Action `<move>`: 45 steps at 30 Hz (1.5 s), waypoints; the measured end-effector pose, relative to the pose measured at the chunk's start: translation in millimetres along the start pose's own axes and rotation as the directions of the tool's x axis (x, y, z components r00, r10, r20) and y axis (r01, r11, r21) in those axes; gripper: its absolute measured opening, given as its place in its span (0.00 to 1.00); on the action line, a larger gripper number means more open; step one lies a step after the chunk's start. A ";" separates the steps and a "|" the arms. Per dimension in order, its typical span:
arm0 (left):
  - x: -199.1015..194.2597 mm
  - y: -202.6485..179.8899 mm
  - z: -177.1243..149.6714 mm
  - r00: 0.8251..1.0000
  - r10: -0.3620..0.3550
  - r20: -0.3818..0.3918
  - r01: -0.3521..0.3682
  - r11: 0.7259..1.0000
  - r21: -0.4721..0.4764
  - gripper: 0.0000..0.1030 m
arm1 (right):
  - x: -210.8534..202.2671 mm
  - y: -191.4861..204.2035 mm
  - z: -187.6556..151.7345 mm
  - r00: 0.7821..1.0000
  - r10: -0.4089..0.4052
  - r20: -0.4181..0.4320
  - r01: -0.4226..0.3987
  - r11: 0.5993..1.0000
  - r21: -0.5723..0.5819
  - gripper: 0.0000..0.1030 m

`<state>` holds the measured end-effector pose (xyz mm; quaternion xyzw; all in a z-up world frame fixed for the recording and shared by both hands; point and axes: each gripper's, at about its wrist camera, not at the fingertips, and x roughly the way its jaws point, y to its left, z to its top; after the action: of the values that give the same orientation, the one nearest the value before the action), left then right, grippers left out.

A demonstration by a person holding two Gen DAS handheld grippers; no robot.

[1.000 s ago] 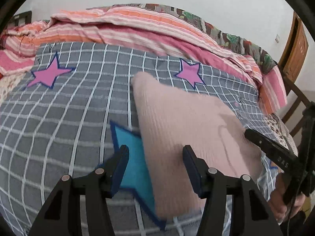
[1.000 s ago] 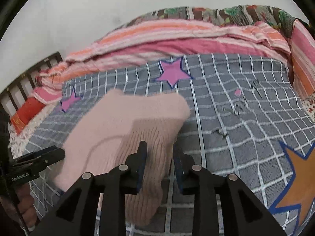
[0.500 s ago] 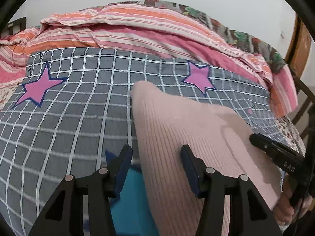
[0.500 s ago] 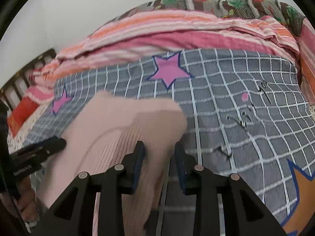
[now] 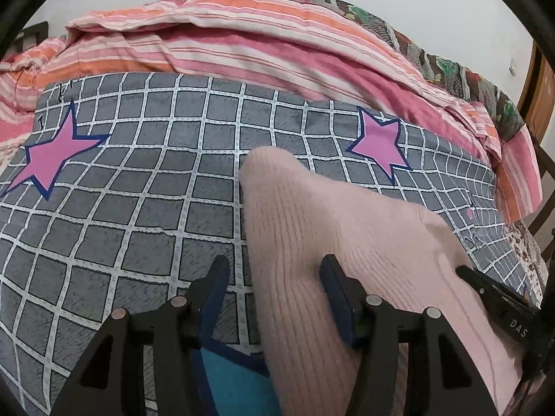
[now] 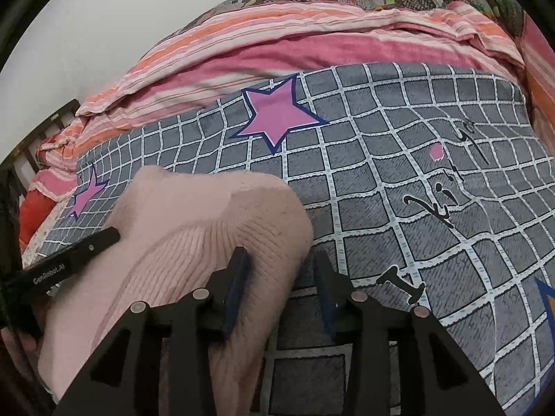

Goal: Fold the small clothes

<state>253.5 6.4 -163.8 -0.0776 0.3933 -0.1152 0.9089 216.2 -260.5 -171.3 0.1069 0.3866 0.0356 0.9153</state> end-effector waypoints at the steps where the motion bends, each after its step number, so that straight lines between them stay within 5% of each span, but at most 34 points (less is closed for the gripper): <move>1: -1.5 0.0 0.2 1.000 -0.001 -0.002 0.001 1.000 -0.003 0.53 | 0.5 -0.4 0.5 1.000 0.004 -0.002 -0.004 1.000 0.003 0.36; 11: -44.2 -15.9 -28.0 0.997 -0.070 -0.026 0.071 0.997 0.017 0.51 | -42.2 20.6 -2.0 0.996 0.092 0.013 -0.091 0.994 -0.052 0.41; 20: -72.6 -19.4 -48.2 0.998 -0.052 -0.021 0.052 0.999 -0.003 0.52 | -62.4 24.9 -27.4 0.999 -0.017 -0.044 0.012 0.994 -0.112 0.40; 31: -115.1 -32.0 -68.4 0.998 0.044 -0.052 -0.044 0.999 0.015 0.61 | -112.3 32.6 -26.1 0.996 -0.054 -0.072 0.045 0.992 -0.114 0.46; 39: -168.6 -51.4 -70.8 0.993 0.113 0.032 -0.114 0.993 0.027 0.75 | -160.1 37.6 -32.6 0.993 -0.115 -0.041 0.110 0.988 -0.105 0.54; 43: -193.1 -59.3 -72.3 0.991 0.126 0.053 -0.129 0.990 0.048 0.79 | -184.8 38.5 -38.5 0.992 -0.124 -0.010 0.122 0.987 -0.102 0.83; 45: -206.7 -63.1 -74.0 0.989 0.129 0.068 -0.132 0.990 0.057 0.79 | -197.9 39.0 -41.5 0.991 -0.133 0.028 0.136 0.985 -0.105 0.86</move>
<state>52.6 -2.2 -55.3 -0.0275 0.3644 -0.0648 0.9286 48.9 -244.7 -52.1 0.0319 0.3811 -0.0068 0.9240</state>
